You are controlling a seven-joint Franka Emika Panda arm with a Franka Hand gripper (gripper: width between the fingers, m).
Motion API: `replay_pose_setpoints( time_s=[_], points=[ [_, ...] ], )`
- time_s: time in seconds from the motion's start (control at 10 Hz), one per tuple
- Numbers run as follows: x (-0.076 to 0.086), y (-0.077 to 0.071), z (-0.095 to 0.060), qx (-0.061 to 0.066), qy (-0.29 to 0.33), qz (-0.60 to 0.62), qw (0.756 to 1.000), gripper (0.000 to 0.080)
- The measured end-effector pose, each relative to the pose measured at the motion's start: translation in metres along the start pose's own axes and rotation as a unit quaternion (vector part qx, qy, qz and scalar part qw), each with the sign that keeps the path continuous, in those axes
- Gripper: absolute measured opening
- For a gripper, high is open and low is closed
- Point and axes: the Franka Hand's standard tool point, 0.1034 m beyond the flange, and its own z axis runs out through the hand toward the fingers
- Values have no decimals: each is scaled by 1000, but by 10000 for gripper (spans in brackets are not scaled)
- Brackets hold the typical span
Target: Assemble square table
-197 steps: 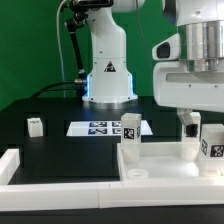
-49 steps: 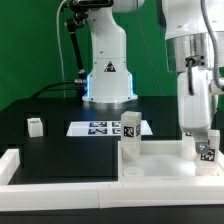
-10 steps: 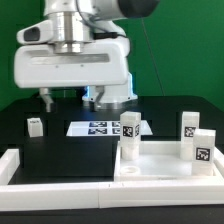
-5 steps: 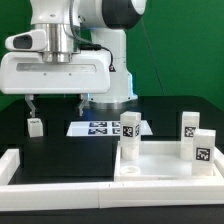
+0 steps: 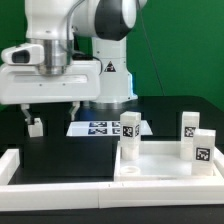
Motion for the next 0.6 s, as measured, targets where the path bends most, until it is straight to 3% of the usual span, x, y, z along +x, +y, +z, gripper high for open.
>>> replay_pose_setpoints(
  time_s=[0.4,0.5,0.6],
  points=[
    [5,-12,7,27,-107,12,994,649],
    [-6,-10,8,38,-166,13,985,649],
    [-16,6,7,41,-204,7,978,649]
  ],
)
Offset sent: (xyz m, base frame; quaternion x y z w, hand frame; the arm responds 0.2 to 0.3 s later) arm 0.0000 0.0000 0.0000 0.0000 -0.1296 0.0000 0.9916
